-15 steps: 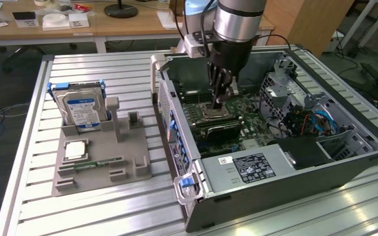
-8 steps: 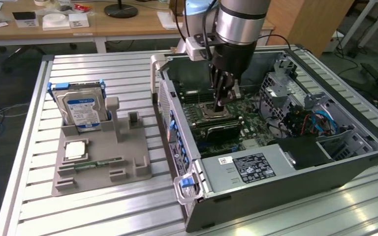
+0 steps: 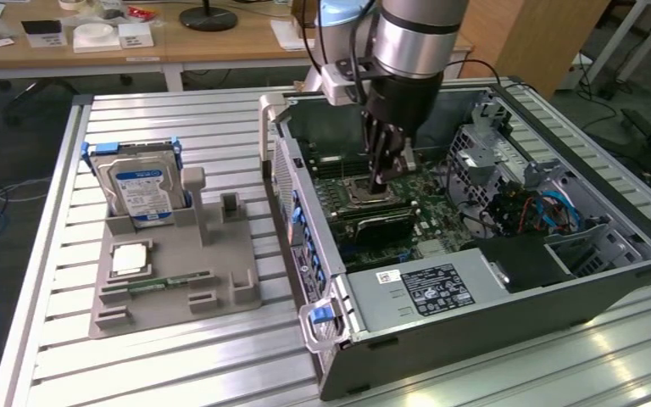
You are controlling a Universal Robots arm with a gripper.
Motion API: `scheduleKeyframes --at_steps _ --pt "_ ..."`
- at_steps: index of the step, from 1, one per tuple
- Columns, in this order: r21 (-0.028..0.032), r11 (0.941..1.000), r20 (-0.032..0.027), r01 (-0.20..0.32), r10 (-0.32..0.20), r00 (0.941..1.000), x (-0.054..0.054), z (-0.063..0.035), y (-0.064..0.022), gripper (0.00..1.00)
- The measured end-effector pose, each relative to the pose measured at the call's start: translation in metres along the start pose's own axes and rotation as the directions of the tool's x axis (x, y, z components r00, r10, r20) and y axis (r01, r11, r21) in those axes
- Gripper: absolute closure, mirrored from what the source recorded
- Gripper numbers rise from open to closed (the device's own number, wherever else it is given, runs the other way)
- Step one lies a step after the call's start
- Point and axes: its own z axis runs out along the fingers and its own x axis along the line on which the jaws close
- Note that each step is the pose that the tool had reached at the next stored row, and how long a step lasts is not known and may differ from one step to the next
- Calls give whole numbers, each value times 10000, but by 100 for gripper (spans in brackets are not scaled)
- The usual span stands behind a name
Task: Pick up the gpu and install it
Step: 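Press down on the gpu until it lock into place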
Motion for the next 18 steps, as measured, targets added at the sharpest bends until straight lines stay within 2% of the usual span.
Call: scheduleKeyframes --at_steps 6,18 --pt "-7 9996 -1 -280 280 9996 35 1 -1 89" --pt "-8 9995 -2 -311 311 9995 49 2 -3 89"
